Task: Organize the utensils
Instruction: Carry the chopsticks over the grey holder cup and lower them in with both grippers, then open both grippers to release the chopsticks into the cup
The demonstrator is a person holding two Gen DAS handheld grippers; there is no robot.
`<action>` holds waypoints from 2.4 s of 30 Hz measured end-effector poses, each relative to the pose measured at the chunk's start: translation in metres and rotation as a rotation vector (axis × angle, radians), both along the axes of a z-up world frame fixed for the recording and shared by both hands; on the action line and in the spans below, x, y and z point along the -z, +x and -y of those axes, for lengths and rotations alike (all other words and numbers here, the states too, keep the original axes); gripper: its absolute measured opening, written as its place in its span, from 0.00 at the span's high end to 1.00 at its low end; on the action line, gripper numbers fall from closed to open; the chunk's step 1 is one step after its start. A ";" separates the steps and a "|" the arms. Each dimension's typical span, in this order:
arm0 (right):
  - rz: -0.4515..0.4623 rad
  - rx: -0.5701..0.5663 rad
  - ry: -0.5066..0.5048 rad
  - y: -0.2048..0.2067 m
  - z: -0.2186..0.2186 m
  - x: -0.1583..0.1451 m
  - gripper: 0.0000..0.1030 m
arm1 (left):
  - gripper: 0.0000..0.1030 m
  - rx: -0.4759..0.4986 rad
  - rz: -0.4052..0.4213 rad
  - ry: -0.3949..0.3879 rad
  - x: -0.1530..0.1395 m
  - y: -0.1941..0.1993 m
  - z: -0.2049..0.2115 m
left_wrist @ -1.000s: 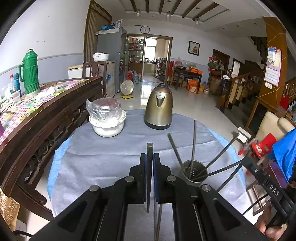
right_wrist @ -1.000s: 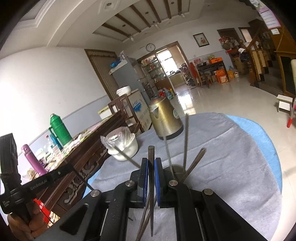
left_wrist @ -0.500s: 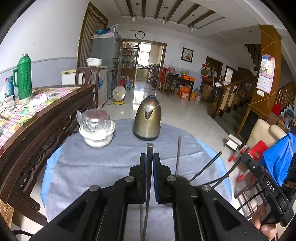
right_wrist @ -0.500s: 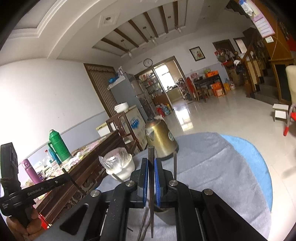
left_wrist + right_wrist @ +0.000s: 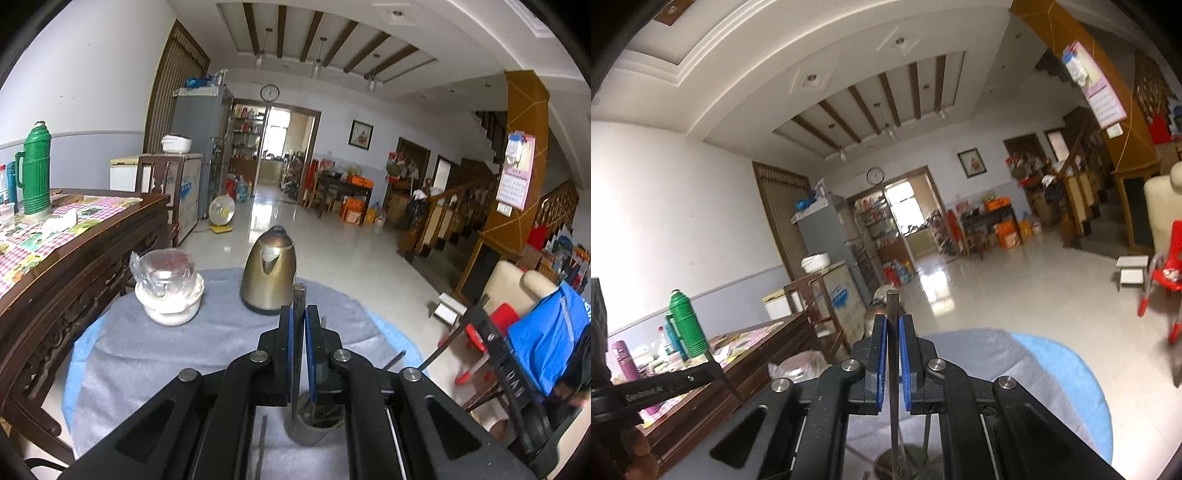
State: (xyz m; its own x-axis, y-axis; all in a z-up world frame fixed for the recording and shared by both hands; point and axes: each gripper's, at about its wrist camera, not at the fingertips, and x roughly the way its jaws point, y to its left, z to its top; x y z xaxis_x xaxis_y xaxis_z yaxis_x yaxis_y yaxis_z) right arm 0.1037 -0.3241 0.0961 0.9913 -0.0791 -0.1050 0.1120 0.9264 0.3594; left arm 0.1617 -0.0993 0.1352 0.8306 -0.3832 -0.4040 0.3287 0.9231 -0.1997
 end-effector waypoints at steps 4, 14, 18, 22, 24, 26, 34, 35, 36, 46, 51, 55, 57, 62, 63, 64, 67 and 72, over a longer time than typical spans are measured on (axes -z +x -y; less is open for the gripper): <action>0.008 0.037 -0.027 0.010 -0.009 0.005 0.93 | 0.94 0.012 0.017 -0.043 0.004 0.004 0.006; -0.004 0.083 -0.001 0.024 -0.010 0.018 0.93 | 0.94 -0.002 0.025 -0.071 0.020 0.014 0.016; 0.033 0.104 0.003 0.024 -0.006 0.009 0.93 | 0.94 -0.008 0.043 -0.087 0.023 0.016 0.017; 0.035 0.123 -0.010 0.036 -0.012 0.010 0.93 | 0.94 -0.007 0.061 -0.091 0.024 0.016 0.019; 0.012 0.119 -0.022 0.043 -0.016 0.017 0.93 | 0.94 -0.006 0.076 -0.090 0.025 0.016 0.019; -0.020 0.110 -0.036 0.047 -0.019 0.024 0.93 | 0.94 -0.003 0.089 -0.091 0.027 0.014 0.018; -0.129 0.085 -0.046 0.041 -0.018 0.048 0.93 | 0.94 0.017 0.105 -0.134 0.022 0.013 0.017; -0.139 0.083 -0.049 0.040 -0.018 0.050 0.93 | 0.94 0.014 0.116 -0.130 0.021 0.012 0.017; -0.147 0.081 -0.050 0.038 -0.016 0.051 0.93 | 0.94 0.014 0.122 -0.136 0.020 0.013 0.017; -0.244 0.023 -0.021 0.034 -0.010 0.069 0.92 | 0.94 0.003 0.068 -0.121 0.038 0.022 0.015; -0.248 -0.024 0.024 0.033 -0.005 0.059 0.82 | 0.92 -0.024 0.070 -0.152 0.030 0.013 -0.006; -0.180 -0.016 0.051 0.018 -0.001 0.049 0.48 | 0.80 -0.075 0.068 -0.136 0.030 0.007 -0.031; -0.123 -0.009 0.052 0.008 0.000 0.043 0.44 | 0.67 -0.102 0.056 -0.121 0.035 0.007 -0.044; -0.064 0.010 0.005 -0.014 -0.001 0.033 0.44 | 0.67 -0.157 -0.010 -0.080 0.060 0.008 -0.073; -0.062 0.015 0.007 -0.017 0.001 0.032 0.45 | 0.65 -0.164 -0.034 -0.072 0.067 0.009 -0.078; -0.061 0.018 0.013 -0.019 0.004 0.032 0.45 | 0.64 -0.168 -0.059 -0.064 0.074 0.009 -0.082; -0.078 0.015 0.032 -0.024 0.010 0.036 0.45 | 0.63 -0.168 -0.148 -0.040 0.100 0.011 -0.090; -0.131 0.023 0.044 -0.037 0.016 0.052 0.46 | 0.63 -0.160 -0.281 0.021 0.147 0.005 -0.097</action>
State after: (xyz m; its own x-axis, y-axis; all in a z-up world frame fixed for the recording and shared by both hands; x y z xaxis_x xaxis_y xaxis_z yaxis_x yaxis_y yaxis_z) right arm 0.0666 -0.3399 0.0437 0.9669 -0.0942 -0.2370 0.1817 0.9065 0.3810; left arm 0.1671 -0.0025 -0.0120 0.7345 -0.2460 -0.6325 0.1139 0.9634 -0.2425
